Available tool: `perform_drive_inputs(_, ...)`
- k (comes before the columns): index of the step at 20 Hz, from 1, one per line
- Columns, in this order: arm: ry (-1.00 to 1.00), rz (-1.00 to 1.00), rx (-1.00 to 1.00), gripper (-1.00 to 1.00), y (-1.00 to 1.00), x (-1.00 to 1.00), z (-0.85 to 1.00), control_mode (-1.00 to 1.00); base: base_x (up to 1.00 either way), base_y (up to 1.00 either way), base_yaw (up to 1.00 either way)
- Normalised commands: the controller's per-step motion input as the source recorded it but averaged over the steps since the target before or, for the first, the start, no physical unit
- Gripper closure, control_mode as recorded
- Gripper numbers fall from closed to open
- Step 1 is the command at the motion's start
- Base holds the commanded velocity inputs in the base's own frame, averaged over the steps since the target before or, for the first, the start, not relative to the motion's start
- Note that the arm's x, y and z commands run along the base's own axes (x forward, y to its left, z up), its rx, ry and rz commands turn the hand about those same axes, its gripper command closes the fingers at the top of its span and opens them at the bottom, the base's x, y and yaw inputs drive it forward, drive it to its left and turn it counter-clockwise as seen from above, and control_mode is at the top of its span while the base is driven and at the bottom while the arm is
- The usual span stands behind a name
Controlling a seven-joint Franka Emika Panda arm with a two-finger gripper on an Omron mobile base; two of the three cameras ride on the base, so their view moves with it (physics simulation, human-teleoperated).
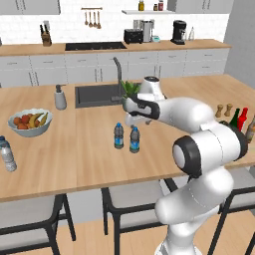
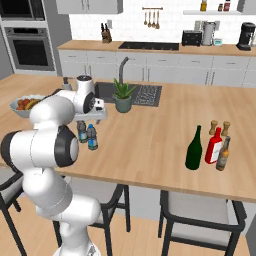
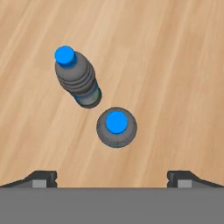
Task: Move the plastic bottles in the middle to the plastics group, and the glass bottles in the middle to the glass group.
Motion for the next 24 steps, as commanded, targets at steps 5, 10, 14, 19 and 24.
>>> perform_drive_inputs(5,0.0,0.0,-0.05,-1.0,0.05,0.1,-0.02,-1.0,0.0,0.0,0.0)
perform_drive_inputs(10,0.06,0.0,-0.08,-1.0,0.12,0.05,0.0,-1.0,0.0,0.0,0.0)
perform_drive_inputs(14,0.07,0.0,-0.01,-1.0,0.02,0.0,-0.05,-1.0,0.0,0.0,0.0)
perform_drive_inputs(19,0.06,0.0,0.0,-1.0,0.0,0.17,-0.12,-1.0,0.0,0.0,0.0)
perform_drive_inputs(24,0.05,0.0,0.0,-1.0,0.0,0.26,-0.05,-1.0,0.0,0.0,0.0)
